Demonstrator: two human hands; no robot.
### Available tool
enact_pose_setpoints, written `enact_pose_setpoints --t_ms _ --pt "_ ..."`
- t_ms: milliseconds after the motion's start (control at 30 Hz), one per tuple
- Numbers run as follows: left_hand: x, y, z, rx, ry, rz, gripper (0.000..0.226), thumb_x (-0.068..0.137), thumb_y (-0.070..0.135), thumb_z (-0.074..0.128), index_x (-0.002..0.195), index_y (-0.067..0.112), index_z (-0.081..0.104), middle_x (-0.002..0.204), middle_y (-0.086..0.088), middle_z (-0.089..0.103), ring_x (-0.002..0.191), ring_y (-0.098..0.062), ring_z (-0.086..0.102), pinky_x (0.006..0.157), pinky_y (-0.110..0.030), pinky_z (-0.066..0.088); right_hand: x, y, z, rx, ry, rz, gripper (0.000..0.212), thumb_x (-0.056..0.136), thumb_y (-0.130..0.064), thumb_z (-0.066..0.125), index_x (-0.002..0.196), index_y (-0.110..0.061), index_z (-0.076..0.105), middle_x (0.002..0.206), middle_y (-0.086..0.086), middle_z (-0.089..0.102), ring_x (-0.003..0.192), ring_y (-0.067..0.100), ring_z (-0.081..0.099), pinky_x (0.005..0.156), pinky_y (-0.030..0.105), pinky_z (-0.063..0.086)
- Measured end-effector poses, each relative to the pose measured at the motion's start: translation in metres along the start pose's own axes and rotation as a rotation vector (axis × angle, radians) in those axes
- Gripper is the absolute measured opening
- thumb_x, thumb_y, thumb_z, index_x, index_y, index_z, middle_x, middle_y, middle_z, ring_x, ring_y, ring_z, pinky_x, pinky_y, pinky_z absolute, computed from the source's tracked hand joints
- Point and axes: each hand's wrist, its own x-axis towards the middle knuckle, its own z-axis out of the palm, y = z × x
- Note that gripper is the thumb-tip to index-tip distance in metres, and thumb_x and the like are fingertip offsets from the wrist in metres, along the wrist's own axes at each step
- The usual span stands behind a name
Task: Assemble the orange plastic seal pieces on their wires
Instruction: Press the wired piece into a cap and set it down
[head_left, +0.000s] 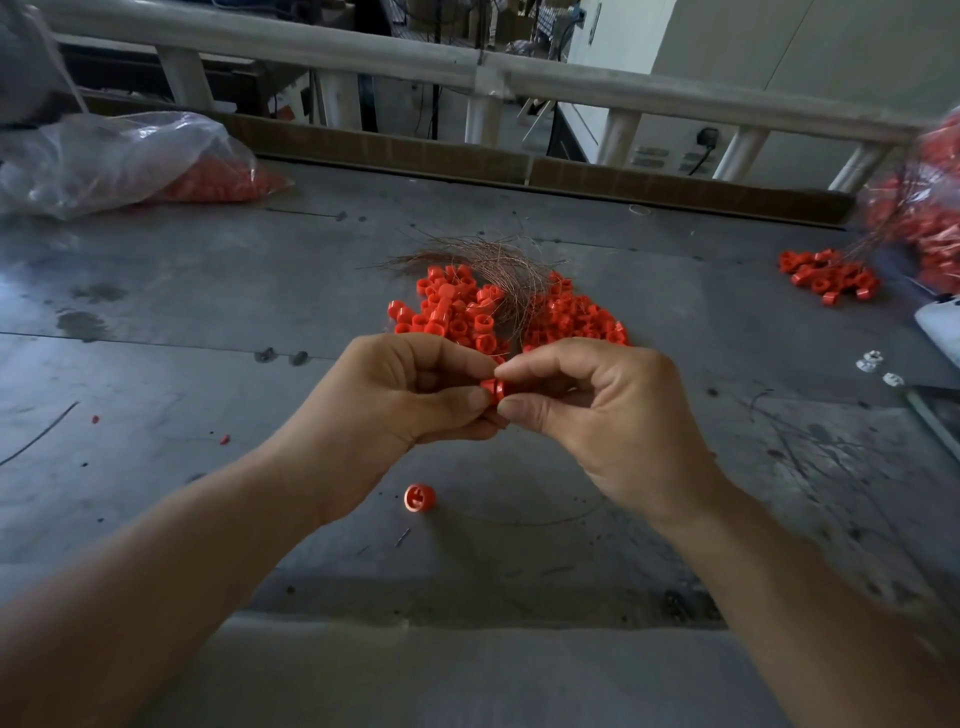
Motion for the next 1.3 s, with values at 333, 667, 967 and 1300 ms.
enact_pose_setpoints --t_ms 333,667,967,1300 --pt "-0.0004 -0.0004 0.0001 0.087 0.01 0.01 0.02 0.059 0.009 0.061 0.078 0.009 0.068 0.069 -0.012 0.071 0.064 -0.017 0.069 0.058 -0.017 0.053 -0.0007 0.0021 0.0005 -0.057 0.006 -0.038 0.033 0.067 -0.004 0.076 0.086 -0.031 0.067 0.074 -0.025 0.062 0.074 -0.006 0.064 0.069 0.008 0.049" --pt "-0.0019 0.001 0.0009 0.025 -0.006 -0.008 0.018 0.058 0.01 0.063 0.075 0.006 0.069 0.068 -0.015 0.07 0.063 -0.019 0.07 0.055 -0.018 0.053 -0.0029 0.0005 -0.0007 -0.062 0.025 -0.063 0.027 0.066 -0.008 0.076 0.088 -0.022 0.069 0.075 -0.023 0.062 0.072 -0.003 0.065 0.066 0.011 0.051" --pt "-0.0023 -0.0017 0.0017 -0.006 -0.025 -0.006 0.017 0.058 0.013 0.065 0.071 0.009 0.074 0.07 -0.015 0.071 0.064 -0.019 0.07 0.056 -0.018 0.053 -0.0041 0.0015 -0.0005 -0.066 0.061 -0.078 0.018 0.065 -0.011 0.076 0.083 -0.009 0.073 0.075 -0.018 0.063 0.074 0.002 0.066 0.066 0.016 0.054" --pt "-0.0028 0.0002 0.0005 -0.064 -0.089 -0.062 0.018 0.06 0.014 0.063 0.073 0.01 0.075 0.07 -0.011 0.071 0.065 -0.017 0.07 0.056 -0.017 0.053 -0.0007 -0.0005 -0.0037 -0.023 0.023 -0.113 0.025 0.064 -0.026 0.07 0.087 -0.017 0.067 0.075 -0.016 0.064 0.072 0.001 0.066 0.065 0.015 0.052"
